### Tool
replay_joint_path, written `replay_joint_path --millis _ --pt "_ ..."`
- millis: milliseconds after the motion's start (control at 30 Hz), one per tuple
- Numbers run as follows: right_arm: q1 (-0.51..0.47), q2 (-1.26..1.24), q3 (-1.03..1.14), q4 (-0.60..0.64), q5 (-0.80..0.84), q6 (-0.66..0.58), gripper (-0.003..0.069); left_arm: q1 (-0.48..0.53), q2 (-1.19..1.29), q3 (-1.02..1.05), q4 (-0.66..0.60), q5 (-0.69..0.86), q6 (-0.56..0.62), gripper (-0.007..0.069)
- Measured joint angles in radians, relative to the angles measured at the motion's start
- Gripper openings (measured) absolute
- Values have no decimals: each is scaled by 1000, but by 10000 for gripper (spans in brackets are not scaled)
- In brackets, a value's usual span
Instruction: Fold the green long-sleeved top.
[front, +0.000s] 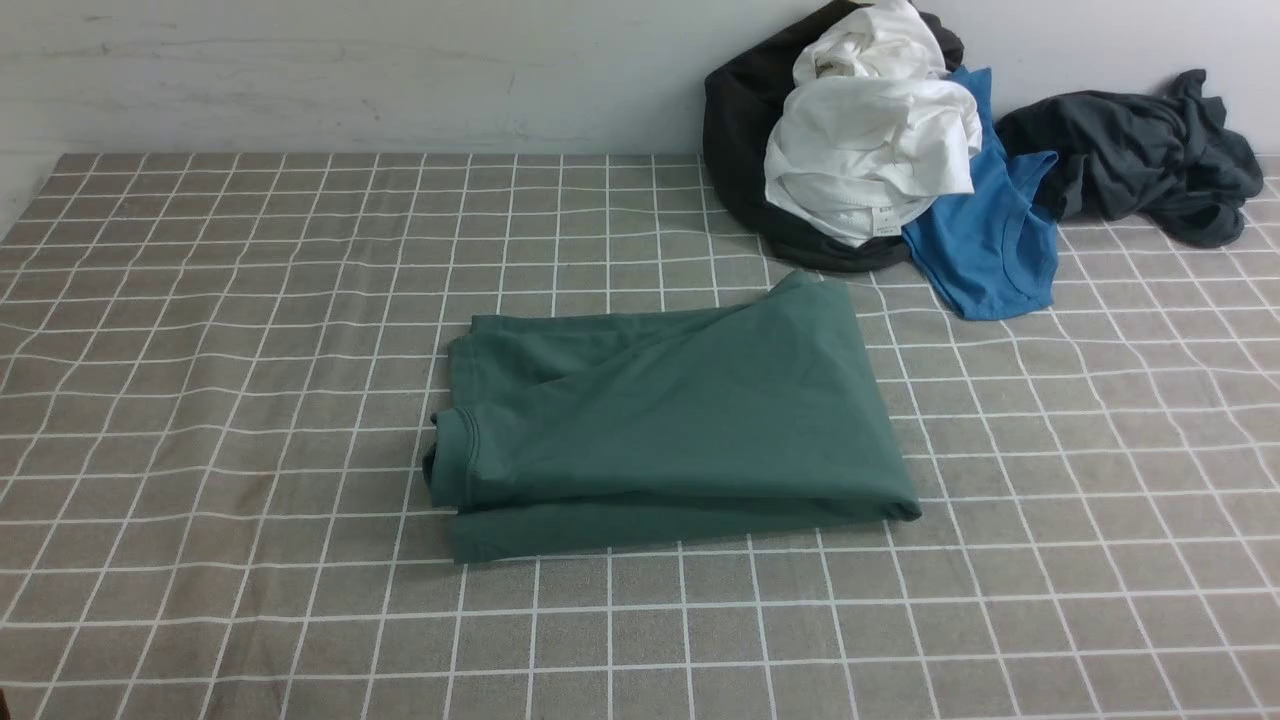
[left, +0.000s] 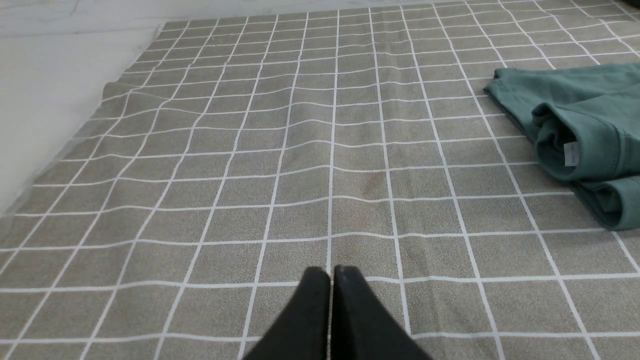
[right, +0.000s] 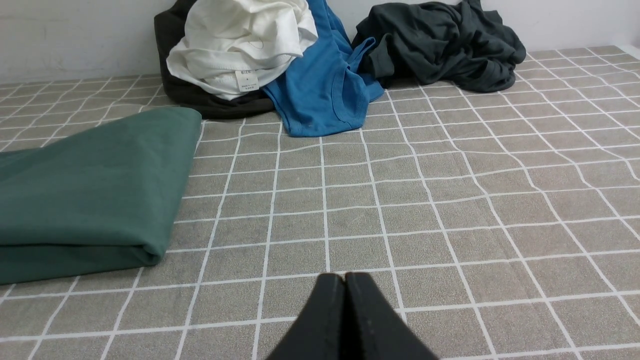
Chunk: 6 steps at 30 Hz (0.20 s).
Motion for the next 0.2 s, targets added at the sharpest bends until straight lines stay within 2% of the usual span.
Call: replay_joint_path --millis 200 --pt "0 0 0 0 0 -3 -14 0 0 0 0 0 0 -7"
